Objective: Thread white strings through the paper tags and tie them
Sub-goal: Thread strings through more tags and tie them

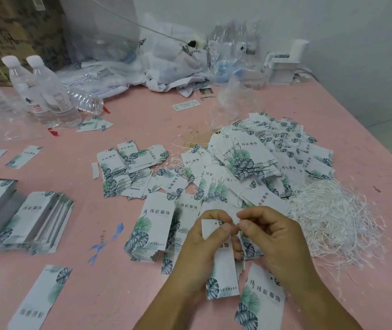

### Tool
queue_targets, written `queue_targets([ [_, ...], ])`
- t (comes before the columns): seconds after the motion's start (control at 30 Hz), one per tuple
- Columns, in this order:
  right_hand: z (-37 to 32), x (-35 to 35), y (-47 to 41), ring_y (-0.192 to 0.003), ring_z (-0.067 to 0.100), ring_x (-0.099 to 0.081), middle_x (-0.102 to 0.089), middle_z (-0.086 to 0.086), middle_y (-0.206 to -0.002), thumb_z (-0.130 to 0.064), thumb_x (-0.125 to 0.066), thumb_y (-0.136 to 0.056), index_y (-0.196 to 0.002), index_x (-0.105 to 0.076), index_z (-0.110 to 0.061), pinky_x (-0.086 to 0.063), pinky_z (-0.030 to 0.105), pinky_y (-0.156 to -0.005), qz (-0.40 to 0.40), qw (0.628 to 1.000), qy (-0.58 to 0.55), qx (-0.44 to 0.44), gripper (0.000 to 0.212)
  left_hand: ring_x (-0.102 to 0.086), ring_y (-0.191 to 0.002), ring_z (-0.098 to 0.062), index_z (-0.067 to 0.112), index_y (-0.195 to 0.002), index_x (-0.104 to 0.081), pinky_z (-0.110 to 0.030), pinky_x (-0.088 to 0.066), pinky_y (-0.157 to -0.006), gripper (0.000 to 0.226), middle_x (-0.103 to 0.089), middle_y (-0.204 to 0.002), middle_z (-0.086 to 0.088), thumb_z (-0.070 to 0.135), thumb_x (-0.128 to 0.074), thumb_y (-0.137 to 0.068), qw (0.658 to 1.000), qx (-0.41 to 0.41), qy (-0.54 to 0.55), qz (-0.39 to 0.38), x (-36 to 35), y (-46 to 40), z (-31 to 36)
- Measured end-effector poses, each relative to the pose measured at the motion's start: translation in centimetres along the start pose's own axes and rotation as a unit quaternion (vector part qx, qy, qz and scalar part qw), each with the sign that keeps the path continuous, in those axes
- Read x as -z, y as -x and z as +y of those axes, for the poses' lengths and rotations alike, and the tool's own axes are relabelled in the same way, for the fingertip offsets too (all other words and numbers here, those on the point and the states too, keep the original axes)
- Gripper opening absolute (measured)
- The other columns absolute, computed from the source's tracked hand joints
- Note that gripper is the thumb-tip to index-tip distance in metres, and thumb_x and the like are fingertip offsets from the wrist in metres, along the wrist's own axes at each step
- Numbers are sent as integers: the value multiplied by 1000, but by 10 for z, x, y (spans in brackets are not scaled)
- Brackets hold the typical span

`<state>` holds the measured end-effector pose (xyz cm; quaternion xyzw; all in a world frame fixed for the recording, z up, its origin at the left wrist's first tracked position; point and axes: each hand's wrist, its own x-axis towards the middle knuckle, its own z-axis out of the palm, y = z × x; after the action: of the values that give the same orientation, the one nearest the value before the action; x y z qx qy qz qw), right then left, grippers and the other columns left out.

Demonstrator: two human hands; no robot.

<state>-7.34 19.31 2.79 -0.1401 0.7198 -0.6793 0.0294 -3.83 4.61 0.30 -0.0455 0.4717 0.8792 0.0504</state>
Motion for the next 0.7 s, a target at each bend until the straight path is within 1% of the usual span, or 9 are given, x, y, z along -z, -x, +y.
queue_targets([
  [0.13, -1, 1, 1, -70, 15, -70, -74, 2, -78, -24, -71, -81, -88, -73, -29, -55, 21, -66, -3, 999, 31, 15, 9, -61, -56, -27, 15, -95, -62, -35, -54, -56, 14, -63, -66, -17, 22, -69, -87, 998, -26, -54, 6, 3, 0, -3],
  [0.17, -1, 0, 2, -68, 15, -69, -73, 3, -77, -24, -72, -83, -88, -73, -30, -56, 22, -65, -11, 999, 29, 21, 8, -61, -56, -27, 15, -94, -62, -36, -55, -56, 11, -63, -66, -17, 21, -68, -88, 998, -33, -60, 3, 4, 0, -4],
  [0.23, -1, -1, 3, -64, 14, -69, -72, 4, -74, -20, -71, -83, -88, -73, -31, -55, 20, -62, -23, 999, 28, 30, 12, -60, -56, -27, 14, -92, -61, -37, -55, -57, 10, -63, -65, -17, 21, -67, -90, 997, -42, -66, -4, 6, 0, -6],
  [0.33, 1, 4, 1, -73, 11, -69, -74, -1, -80, -22, -73, -80, -91, -73, -36, -55, 18, -68, -20, 998, 59, 18, 18, -60, -57, -28, 12, -94, -59, -36, -54, -56, 18, -63, -67, -19, 27, -69, -90, 997, -44, -56, -6, 6, 1, -5],
  [0.4, 4, 9, -1, -75, 11, -68, -74, -4, -83, -17, -76, -81, -91, -73, -38, -55, 20, -70, -16, 995, 93, 11, 23, -61, -59, -28, 13, -95, -58, -35, -53, -56, 25, -64, -75, -19, 33, -72, -87, 998, -38, -46, 9, 7, 1, -3],
  [0.47, 5, 14, -2, -74, 10, -67, -73, -5, -82, -12, -75, -81, -88, -74, -36, -54, 18, -69, -3, 994, 107, 7, 25, -61, -62, -28, 14, -94, -58, -34, -52, -58, 30, -66, -84, -16, 37, -75, -84, 998, -29, -33, 33, 8, 0, -3],
  [0.6, 3, 15, -5, -67, 1, -63, -71, -8, -75, -12, -70, -83, -85, -73, -31, -49, 11, -64, 23, 998, 63, -5, 19, -61, -63, -27, 10, -95, -56, -34, -51, -58, 38, -65, -82, -16, 42, -74, -85, 998, -25, -42, 46, 9, 0, -4],
  [0.63, 4, 15, -5, -63, -1, -60, -69, -9, -71, -11, -69, -84, -84, -72, -30, -48, 10, -61, 25, 998, 57, -6, 20, -61, -63, -27, 9, -96, -56, -34, -51, -58, 38, -65, -81, -16, 42, -73, -86, 998, -25, -46, 46, 8, 0, -5],
  [0.7, 3, 16, -6, -59, 1, -57, -65, -9, -67, -10, -67, -86, -83, -72, -29, -48, 12, -57, 29, 998, 46, -14, 20, -60, -62, -27, 9, -95, -56, -35, -52, -59, 35, -65, -82, -16, 39, -72, -88, 998, -25, -36, 50, 8, -1, -4],
])
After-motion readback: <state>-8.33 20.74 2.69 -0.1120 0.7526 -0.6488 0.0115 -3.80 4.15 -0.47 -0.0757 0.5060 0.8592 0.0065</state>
